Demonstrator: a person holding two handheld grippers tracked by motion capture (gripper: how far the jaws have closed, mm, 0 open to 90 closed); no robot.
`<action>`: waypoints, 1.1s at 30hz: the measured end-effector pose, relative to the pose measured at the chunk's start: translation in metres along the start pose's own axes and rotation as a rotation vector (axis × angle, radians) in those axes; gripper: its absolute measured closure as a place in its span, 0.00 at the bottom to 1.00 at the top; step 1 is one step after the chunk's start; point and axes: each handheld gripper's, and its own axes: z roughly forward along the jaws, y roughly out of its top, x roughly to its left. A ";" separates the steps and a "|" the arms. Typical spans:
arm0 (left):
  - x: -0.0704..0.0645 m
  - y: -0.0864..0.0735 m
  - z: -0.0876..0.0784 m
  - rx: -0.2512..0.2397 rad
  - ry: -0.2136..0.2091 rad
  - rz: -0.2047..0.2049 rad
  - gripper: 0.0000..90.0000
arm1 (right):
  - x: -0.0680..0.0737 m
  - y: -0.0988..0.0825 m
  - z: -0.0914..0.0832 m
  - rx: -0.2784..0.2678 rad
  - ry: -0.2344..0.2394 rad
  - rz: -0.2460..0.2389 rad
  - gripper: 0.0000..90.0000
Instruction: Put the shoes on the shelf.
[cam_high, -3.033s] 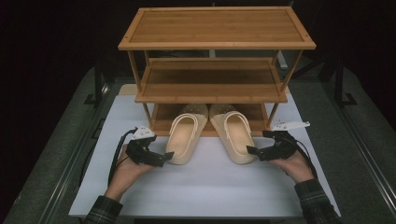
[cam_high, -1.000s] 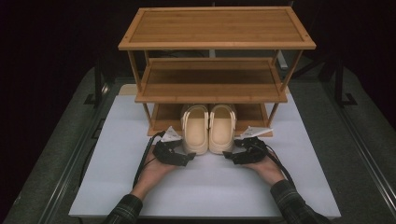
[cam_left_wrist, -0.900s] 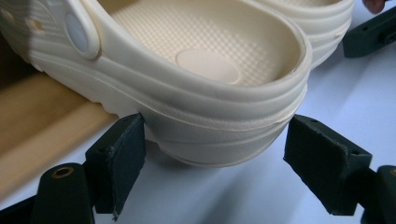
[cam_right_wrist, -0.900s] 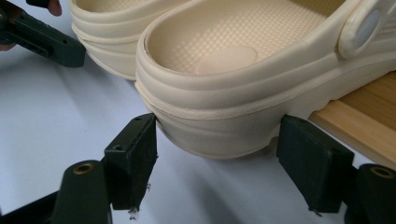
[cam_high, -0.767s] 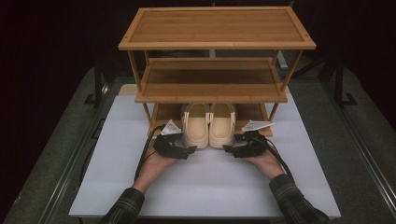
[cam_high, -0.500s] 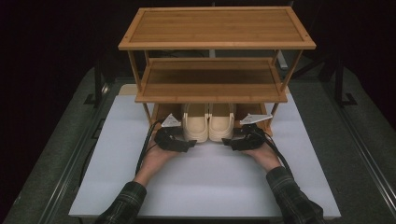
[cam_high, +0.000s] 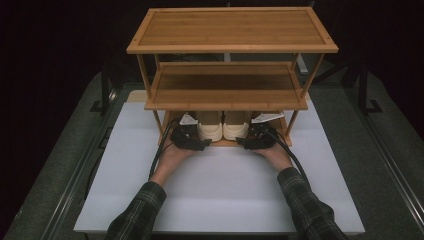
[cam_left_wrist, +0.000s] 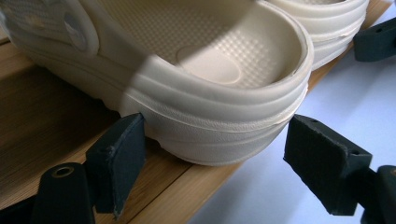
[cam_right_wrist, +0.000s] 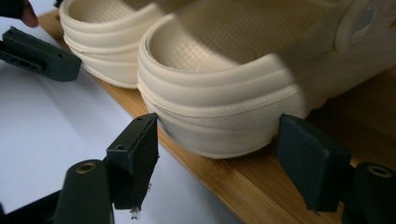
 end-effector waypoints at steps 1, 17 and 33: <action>0.000 0.000 0.001 0.004 0.003 0.002 0.23 | -0.001 -0.002 0.002 0.005 0.007 0.009 0.34; -0.004 -0.003 -0.021 0.001 -0.026 0.022 0.17 | -0.002 -0.008 -0.014 0.030 -0.028 0.027 0.18; -0.014 -0.045 -0.092 -0.004 0.026 0.076 0.08 | 0.005 -0.048 -0.082 -0.016 -0.082 0.041 0.11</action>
